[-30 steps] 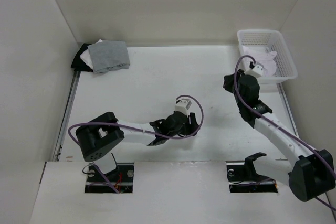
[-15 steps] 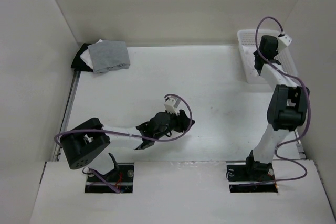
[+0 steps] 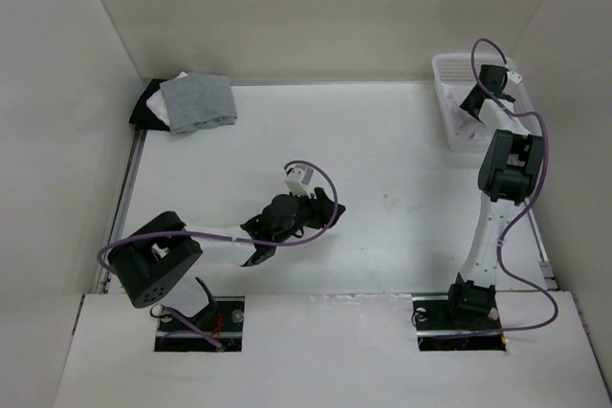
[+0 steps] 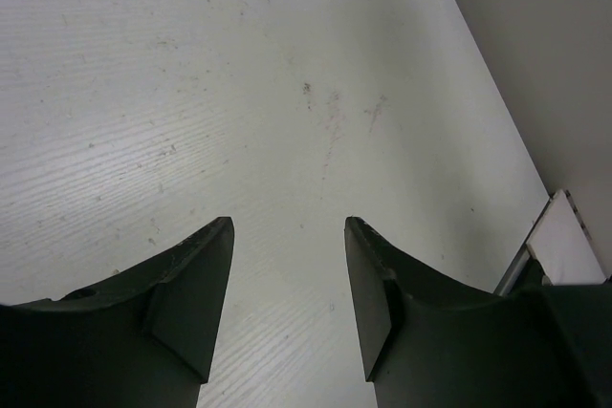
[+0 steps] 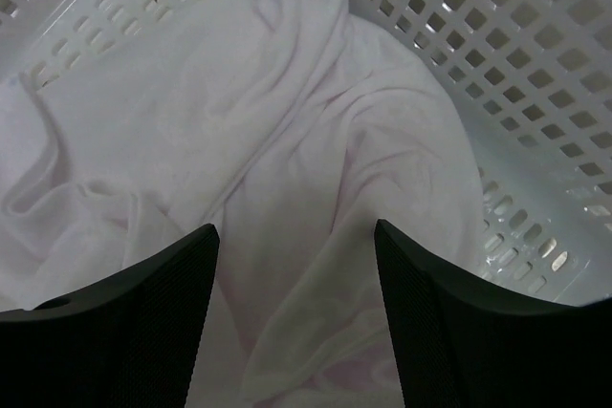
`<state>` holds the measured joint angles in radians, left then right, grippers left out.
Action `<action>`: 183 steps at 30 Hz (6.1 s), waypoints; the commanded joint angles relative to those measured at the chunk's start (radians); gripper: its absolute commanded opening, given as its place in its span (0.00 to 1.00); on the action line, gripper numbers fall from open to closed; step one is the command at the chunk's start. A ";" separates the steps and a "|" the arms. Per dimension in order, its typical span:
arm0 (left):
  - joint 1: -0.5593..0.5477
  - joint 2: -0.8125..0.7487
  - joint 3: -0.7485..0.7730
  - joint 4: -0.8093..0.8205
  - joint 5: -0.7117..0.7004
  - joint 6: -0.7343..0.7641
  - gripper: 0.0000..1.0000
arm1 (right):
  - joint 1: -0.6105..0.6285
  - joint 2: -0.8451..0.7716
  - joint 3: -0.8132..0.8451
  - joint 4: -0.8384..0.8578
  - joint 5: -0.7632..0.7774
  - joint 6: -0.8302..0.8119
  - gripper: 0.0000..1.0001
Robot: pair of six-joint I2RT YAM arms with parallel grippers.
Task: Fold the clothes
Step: Grab the tank top from the pile, then move the tank top to the center of the board, then flatten the tank top out
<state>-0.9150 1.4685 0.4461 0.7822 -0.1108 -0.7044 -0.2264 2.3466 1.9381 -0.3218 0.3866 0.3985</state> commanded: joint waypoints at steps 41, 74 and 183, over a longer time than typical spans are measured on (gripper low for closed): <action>0.247 -0.267 -0.129 0.011 0.016 -0.142 0.48 | 0.767 -1.322 -0.603 0.365 -0.083 0.053 0.01; 0.144 -0.381 -0.084 -0.650 -0.308 -0.139 0.42 | 1.018 -1.089 -1.441 0.544 -0.112 0.407 0.21; 0.621 -0.945 -0.156 -0.917 0.008 -0.214 0.02 | 0.838 -0.779 -1.031 0.437 -0.224 0.146 0.35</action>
<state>-0.2913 0.5098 0.3012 -0.2104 -0.1280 -0.9173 0.5930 1.5795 0.9691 0.1184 0.1577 0.5995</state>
